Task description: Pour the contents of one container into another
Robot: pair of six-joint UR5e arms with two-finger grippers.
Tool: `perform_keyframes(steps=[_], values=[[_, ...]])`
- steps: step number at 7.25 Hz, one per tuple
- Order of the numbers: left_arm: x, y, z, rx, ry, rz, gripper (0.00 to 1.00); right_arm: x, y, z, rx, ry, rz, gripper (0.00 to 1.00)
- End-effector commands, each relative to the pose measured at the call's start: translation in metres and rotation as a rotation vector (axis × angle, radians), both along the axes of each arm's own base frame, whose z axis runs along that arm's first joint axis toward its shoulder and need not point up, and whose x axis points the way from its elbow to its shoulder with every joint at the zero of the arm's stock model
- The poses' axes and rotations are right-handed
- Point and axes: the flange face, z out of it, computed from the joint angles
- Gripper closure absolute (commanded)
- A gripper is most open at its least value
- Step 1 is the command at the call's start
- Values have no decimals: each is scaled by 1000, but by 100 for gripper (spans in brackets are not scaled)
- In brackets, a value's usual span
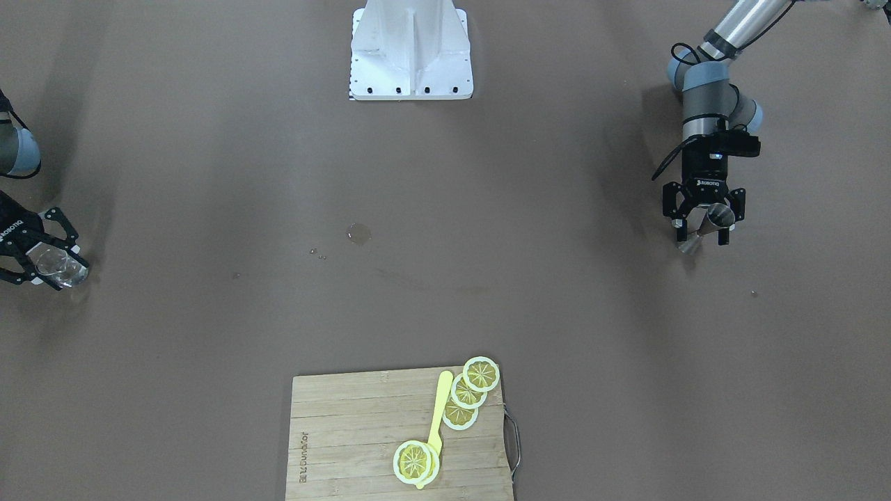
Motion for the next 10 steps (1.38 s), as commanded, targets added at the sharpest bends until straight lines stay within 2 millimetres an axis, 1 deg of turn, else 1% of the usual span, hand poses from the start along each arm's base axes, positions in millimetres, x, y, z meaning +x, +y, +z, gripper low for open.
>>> perform_keyframes(steps=[1,2,3,4,6,7,8,9,10], values=[[2,2,1,-1,-2,6,83,-6,-2,-24,33,-28,-56,100],[2,2,0,-1,1,7,95,-16,-14,-44,63,-49,-83,100],[2,2,0,-1,5,7,100,-27,-22,-58,83,-64,-115,100],[2,2,-1,-1,8,8,100,-36,-35,-73,82,-68,-155,100],[2,2,-4,2,12,9,100,-47,-80,-123,84,-74,-207,100],[0,3,-5,5,7,13,100,-55,-90,-139,90,-75,-212,100],[-1,4,-13,11,19,21,100,-62,-99,-161,89,-77,-226,100],[-1,5,-23,16,41,30,100,-66,-106,-181,116,-63,-231,100],[4,7,-36,12,72,103,100,-70,-113,-191,162,-28,-238,100]])
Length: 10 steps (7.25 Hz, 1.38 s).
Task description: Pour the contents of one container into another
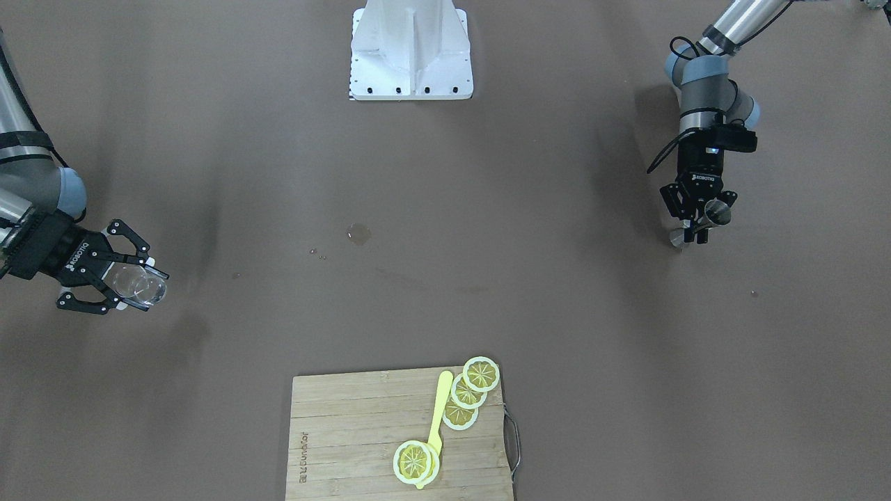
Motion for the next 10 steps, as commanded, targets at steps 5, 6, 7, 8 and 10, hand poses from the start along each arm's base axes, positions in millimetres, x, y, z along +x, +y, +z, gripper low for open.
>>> perform_keyframes(steps=[5,6,7,8,10], values=[[20,6,-65,99,-6,215,100,-34,-23,-83,51,32,-26,100],[28,10,-81,117,17,289,100,-42,-25,-92,55,36,-34,100],[42,10,-97,135,43,356,100,-54,-20,-93,91,45,-50,100],[57,11,-112,151,69,425,100,-62,-18,-97,101,45,-63,100],[76,11,-139,254,3,516,100,-69,-22,-131,60,76,-96,100]])
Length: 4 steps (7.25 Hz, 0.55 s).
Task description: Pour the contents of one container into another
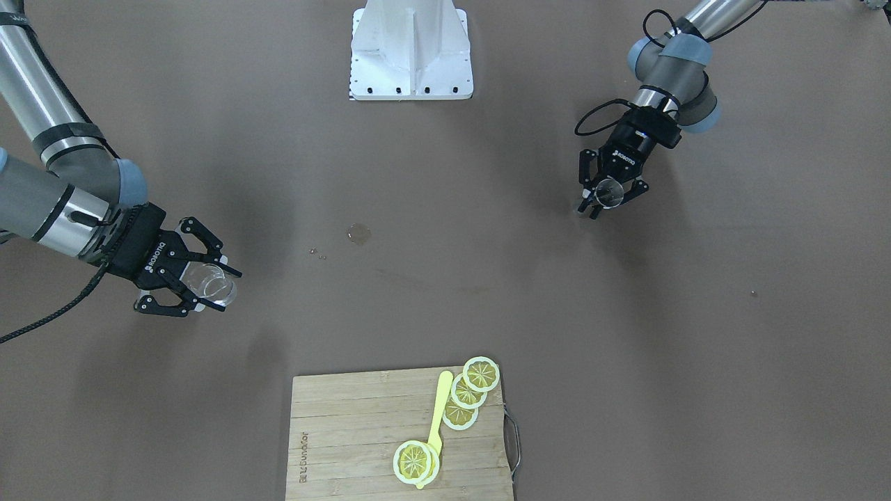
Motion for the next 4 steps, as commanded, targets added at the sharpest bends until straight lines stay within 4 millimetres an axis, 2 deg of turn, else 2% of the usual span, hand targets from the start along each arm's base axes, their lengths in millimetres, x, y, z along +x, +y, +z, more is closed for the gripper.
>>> perform_keyframes(steps=[1,2,4], values=[[19,-4,-30,79,-11,95,100,-9,-3,-43,-52,39,-40,100],[23,-16,-54,180,-36,110,100,-12,-3,-54,-43,50,-50,100],[37,-38,-90,280,-107,93,100,-13,-4,-64,-18,45,-52,100]])
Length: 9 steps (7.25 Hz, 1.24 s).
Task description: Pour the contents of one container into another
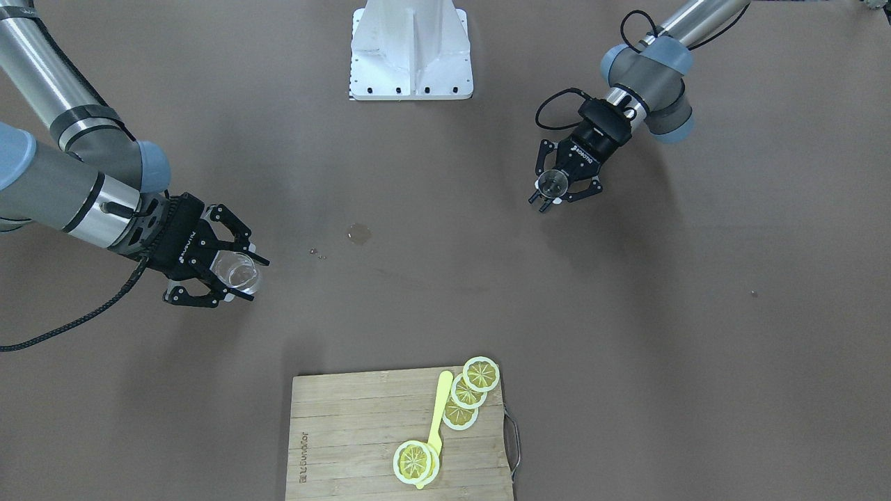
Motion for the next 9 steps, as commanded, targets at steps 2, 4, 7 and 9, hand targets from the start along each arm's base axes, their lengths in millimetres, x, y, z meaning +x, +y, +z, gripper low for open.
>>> perform_keyframes(steps=[2,4,7,9], values=[[15,-29,-50,197,-112,40,100,-1,-1,-26,84,-12,6,100],[29,-47,-68,290,-151,125,100,-2,3,-53,107,-1,-7,100],[34,-92,-80,384,-191,258,100,-16,22,-81,115,10,-44,100],[33,-111,-91,423,-195,325,100,-25,26,-101,96,18,-70,100]])
